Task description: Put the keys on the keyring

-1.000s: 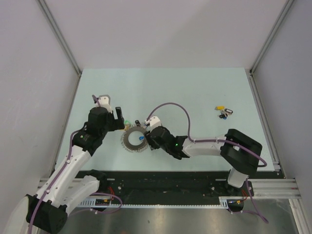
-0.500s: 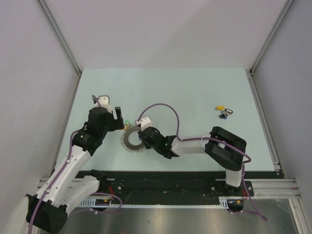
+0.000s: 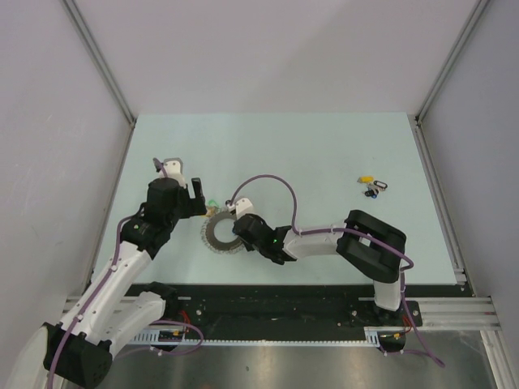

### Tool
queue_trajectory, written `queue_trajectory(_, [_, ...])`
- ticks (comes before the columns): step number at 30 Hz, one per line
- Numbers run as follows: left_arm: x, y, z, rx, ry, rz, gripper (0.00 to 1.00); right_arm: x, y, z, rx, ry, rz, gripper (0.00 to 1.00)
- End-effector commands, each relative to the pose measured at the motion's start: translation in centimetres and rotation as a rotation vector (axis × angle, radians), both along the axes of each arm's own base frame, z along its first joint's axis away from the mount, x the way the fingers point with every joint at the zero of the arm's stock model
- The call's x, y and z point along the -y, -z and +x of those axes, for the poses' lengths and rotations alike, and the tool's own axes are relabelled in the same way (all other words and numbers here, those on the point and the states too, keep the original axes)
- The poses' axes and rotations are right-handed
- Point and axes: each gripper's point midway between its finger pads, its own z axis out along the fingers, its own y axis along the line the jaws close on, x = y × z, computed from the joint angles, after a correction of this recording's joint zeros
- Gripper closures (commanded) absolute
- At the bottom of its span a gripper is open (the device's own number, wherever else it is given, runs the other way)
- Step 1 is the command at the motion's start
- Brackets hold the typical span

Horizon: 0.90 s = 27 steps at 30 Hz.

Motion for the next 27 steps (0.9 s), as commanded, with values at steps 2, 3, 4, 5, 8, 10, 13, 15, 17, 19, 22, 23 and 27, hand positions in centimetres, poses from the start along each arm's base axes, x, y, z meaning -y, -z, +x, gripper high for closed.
queue_trajectory(2, [-0.5, 0.1, 0.2, 0.003, -0.01, 0.028, 0.09, 1.0, -1.4, 1.1, 0.013, 0.044, -0.022, 0.92])
queue_trajectory(3, [-0.5, 0.1, 0.3, 0.004, -0.01, 0.027, 0.09, 1.2, -1.6, 1.1, 0.013, 0.044, -0.024, 0.95])
queue_trajectory(4, [-0.5, 0.1, 0.3, 0.004, -0.01, 0.029, 0.09, 1.4, -1.7, 1.3, 0.01, 0.047, -0.026, 0.97])
queue_trajectory(5, [-0.5, 0.2, 0.3, 0.001, -0.01, 0.03, 0.09, 1.4, -2.1, 1.2, 0.008, 0.038, -0.021, 1.0])
queue_trajectory(8, [-0.5, 0.3, 0.3, -0.003, -0.008, 0.03, 0.09, 1.7, -2.6, 1.3, -0.009, 0.012, -0.006, 1.0])
queue_trajectory(10, [-0.5, 0.4, 0.3, -0.005, -0.006, 0.031, 0.09, 1.8, -3.0, 1.3, -0.02, -0.008, 0.007, 1.0])
queue_trajectory(13, [-0.1, 0.3, 0.4, -0.004, 0.014, 0.025, 0.09, 2.1, -3.9, 1.3, -0.037, -0.06, 0.031, 1.0])
queue_trajectory(15, [0.4, 0.2, 0.4, 0.002, 0.05, 0.017, 0.09, 2.2, -5.2, 1.2, -0.03, -0.099, 0.054, 1.0])
queue_trajectory(17, [0.9, 0.0, 0.2, 0.013, 0.084, 0.014, 0.08, 2.5, -5.7, 1.0, -0.018, -0.134, 0.053, 1.0])
queue_trajectory(19, [1.8, -0.6, 0.1, 0.039, 0.136, -0.012, 0.08, 2.9, -6.4, 1.0, -0.006, -0.172, 0.071, 1.0])
queue_trajectory(22, [2.6, -1.0, -0.1, 0.069, 0.201, -0.024, 0.05, 3.2, -6.0, 0.5, -0.043, -0.238, 0.092, 1.0])
queue_trajectory(23, [2.7, -1.1, -0.1, 0.077, 0.208, -0.028, 0.05, 3.4, -5.6, 0.4, -0.052, -0.245, 0.083, 1.0])
queue_trajectory(27, [2.9, -1.2, -0.2, 0.085, 0.219, -0.027, 0.05, 4.9, -3.4, 0.2, -0.101, -0.243, 0.02, 1.0])
